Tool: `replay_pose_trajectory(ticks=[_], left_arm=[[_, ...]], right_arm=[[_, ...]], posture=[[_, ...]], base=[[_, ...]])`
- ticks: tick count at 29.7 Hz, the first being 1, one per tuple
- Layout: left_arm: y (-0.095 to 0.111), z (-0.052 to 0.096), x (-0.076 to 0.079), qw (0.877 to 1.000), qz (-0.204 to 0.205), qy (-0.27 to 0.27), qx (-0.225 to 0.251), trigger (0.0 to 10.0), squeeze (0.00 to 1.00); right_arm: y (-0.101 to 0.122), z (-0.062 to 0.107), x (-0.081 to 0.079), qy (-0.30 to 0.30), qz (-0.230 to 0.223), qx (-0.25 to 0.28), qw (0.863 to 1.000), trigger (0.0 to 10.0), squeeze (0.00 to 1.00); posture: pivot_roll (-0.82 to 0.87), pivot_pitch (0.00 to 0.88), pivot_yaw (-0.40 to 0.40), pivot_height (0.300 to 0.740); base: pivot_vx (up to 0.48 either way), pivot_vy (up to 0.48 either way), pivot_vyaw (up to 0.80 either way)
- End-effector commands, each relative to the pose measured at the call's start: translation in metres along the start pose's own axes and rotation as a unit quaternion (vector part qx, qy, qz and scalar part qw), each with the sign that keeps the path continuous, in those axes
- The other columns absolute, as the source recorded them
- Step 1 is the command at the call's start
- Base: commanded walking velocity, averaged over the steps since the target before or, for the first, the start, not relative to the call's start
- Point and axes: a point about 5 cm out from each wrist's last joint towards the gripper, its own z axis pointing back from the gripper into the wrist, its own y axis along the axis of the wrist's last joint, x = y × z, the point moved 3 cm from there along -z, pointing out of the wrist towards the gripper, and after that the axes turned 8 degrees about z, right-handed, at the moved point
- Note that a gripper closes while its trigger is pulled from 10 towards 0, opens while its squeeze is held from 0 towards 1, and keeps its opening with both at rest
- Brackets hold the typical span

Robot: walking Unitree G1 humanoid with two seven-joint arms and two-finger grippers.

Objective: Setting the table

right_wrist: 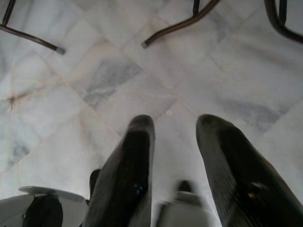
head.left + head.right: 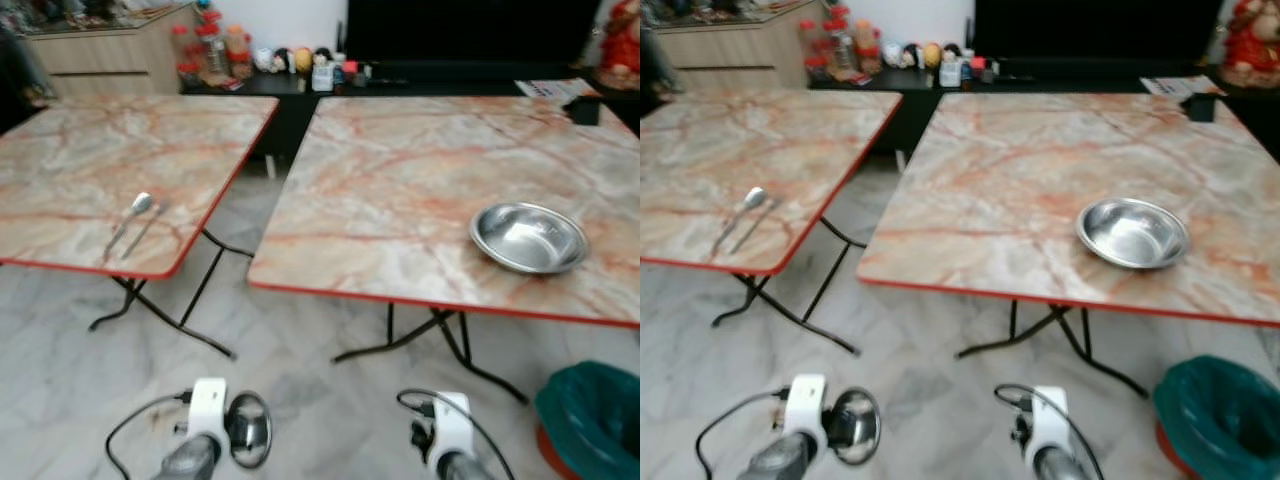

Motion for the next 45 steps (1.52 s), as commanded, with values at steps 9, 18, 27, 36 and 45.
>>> replay_pose_trajectory(ticks=[9, 18, 27, 36, 45], left_arm=[[0.000, -0.001, 0.005, 1.000, 0.006, -0.008, 0.000, 10.0, 0.00], [-0.002, 0.000, 0.003, 1.000, 0.004, -0.008, -0.002, 10.0, 0.00], [-0.007, 0.002, -0.001, 1.000, 0.010, 0.002, -0.008, 10.0, 0.00], [-0.012, 0.004, -0.007, 0.999, 0.037, 0.013, -0.004, 10.0, 0.00], [0.014, 0.008, -0.024, 0.992, 0.047, 0.069, 0.091, 10.0, 0.00]], right_arm=[[-0.001, 0.001, 0.010, -0.012, 0.011, -0.004, 1.000, 10.0, 0.00], [0.000, 0.001, 0.008, -0.010, 0.009, 0.000, 1.000, 10.0, 0.00], [-0.004, 0.002, 0.008, -0.011, 0.006, -0.005, 1.000, 10.0, 0.00], [-0.005, 0.002, 0.007, -0.012, 0.003, -0.004, 1.000, 10.0, 0.00], [-0.001, 0.001, 0.006, -0.013, -0.001, 0.001, 1.000, 10.0, 0.00]], posture=[[-0.03, 0.000, 0.055, 0.740], [-0.03, 0.000, 0.060, 0.740], [-0.04, 0.000, 0.066, 0.740], [-0.02, 0.005, 0.060, 0.740], [-0.03, 0.009, 0.066, 0.740]], base=[[0.000, -0.349, -0.39], [0.000, -0.347, 0.00], [0.000, -0.115, 0.00], [0.000, 0.000, 0.00], [0.000, 0.000, 0.00]])
